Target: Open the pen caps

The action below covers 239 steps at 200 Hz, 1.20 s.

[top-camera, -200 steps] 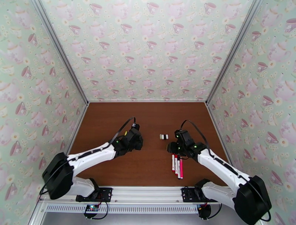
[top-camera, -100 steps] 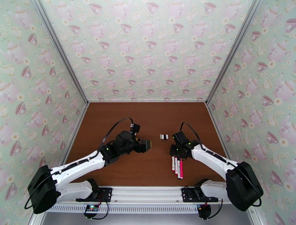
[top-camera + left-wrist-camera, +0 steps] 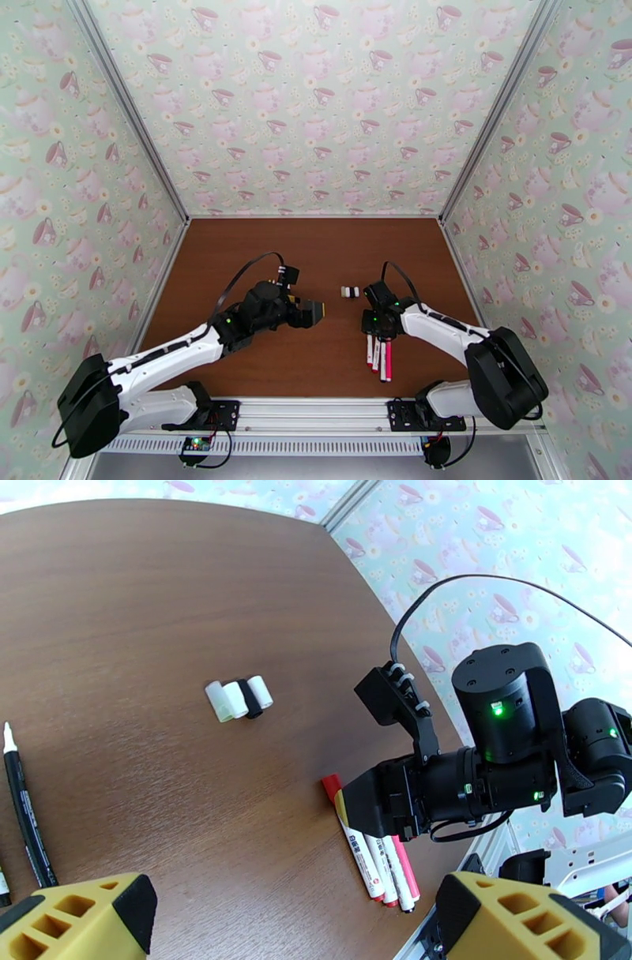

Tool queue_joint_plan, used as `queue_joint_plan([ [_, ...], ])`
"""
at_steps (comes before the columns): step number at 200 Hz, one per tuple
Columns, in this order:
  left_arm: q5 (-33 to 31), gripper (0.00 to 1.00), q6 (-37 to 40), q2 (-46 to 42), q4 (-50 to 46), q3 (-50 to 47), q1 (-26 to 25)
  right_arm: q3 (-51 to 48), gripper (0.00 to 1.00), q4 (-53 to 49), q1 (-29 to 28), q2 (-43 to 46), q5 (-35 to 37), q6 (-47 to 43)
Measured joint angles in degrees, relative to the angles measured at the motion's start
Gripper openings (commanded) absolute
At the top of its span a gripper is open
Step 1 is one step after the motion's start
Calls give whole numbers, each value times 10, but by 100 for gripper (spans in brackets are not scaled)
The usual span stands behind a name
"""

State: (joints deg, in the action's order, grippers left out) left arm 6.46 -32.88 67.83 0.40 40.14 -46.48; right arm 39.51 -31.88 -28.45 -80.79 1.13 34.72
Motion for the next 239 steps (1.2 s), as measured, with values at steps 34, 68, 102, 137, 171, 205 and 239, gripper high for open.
queue_joint_plan([
  [34, 6, 100, -7, -2, 4, -3, 4, 15, 28, 8, 0, -23, 2, -4],
  [68, 22, 100, -14, -2, 14, -3, 4, 31, 30, 18, 0, -47, 8, -9],
  [102, 38, 100, -17, -2, 33, -10, 4, 34, 29, 23, 0, -57, 13, -11],
  [137, 45, 100, -19, -2, 37, -12, 4, 34, 24, 24, 0, -57, 15, -11],
  [171, 49, 100, -21, -2, 47, -21, 4, 34, 21, 35, 0, -50, 11, -9],
  [205, 65, 100, -44, -3, 77, -47, 4, 33, 19, 55, -1, 14, -17, 0],
  [239, 88, 100, -74, 13, 126, -71, 2, 33, 19, 86, -1, 90, -57, 22],
])
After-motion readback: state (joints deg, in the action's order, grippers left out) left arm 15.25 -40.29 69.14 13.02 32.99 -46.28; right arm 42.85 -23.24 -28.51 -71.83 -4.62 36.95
